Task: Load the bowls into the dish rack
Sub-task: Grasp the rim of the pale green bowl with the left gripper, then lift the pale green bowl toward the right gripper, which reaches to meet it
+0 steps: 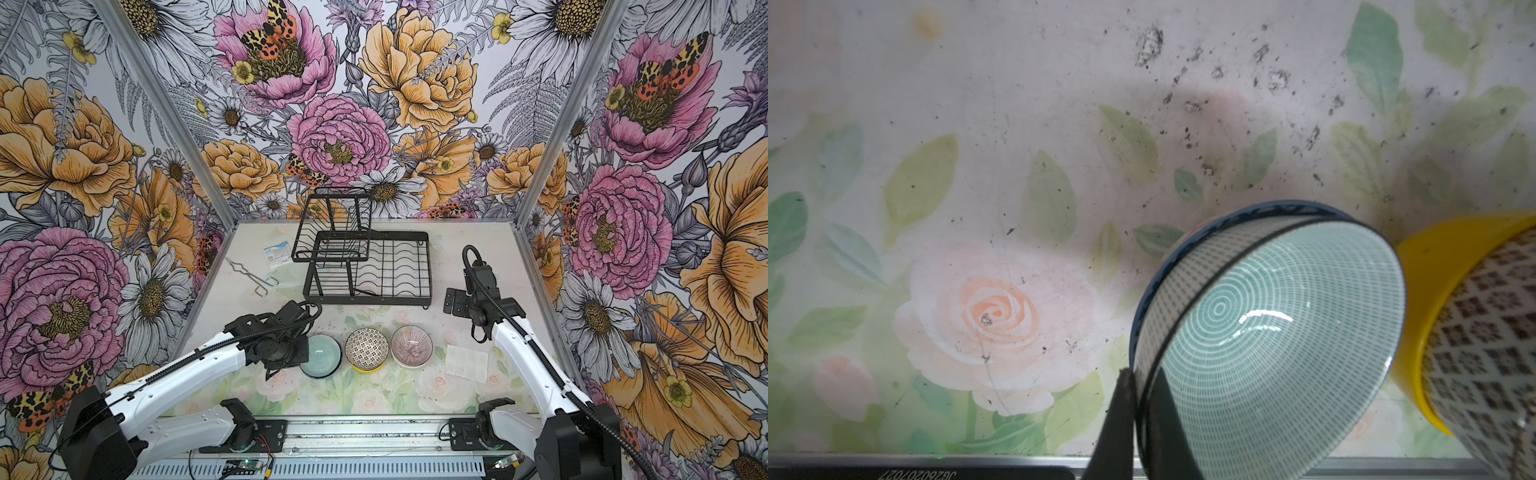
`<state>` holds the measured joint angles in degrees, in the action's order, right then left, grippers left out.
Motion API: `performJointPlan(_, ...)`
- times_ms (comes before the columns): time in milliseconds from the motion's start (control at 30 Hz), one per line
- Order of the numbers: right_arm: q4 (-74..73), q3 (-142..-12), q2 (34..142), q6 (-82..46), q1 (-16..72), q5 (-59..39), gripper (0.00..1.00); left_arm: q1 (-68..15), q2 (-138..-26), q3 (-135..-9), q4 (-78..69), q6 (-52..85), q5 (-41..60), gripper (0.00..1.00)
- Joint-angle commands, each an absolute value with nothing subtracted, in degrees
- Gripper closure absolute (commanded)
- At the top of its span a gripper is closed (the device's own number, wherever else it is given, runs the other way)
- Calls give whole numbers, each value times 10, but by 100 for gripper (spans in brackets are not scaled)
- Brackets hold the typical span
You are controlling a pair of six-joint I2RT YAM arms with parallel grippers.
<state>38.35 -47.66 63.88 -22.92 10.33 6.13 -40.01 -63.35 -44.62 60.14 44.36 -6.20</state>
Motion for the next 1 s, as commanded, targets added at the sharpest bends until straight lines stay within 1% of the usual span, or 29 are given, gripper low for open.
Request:
performJointPlan(0,376,-475,644,-224,106,57,0,-401,-630,-481,596,432,-85,100)
performJointPlan(233,376,-477,635,-220,106,50,0,-404,-631,-522,627,421,-103,100)
performJointPlan(367,373,-479,629,-213,106,32,1,-403,-621,-562,656,410,-139,100)
performJointPlan(467,367,-479,621,-205,105,7,0,-403,-628,-596,663,395,-160,100)
performJointPlan(567,366,-494,617,-195,106,-38,1,-406,-649,-637,660,382,-173,100)
performJointPlan(733,366,-530,619,-193,123,-124,1,-453,-701,-707,649,366,-185,100)
performJointPlan(867,367,-546,619,-207,156,-152,1,-488,-722,-724,617,367,-188,100)
performJointPlan(967,367,-554,609,-227,186,-164,4,-499,-720,-710,571,369,-185,100)
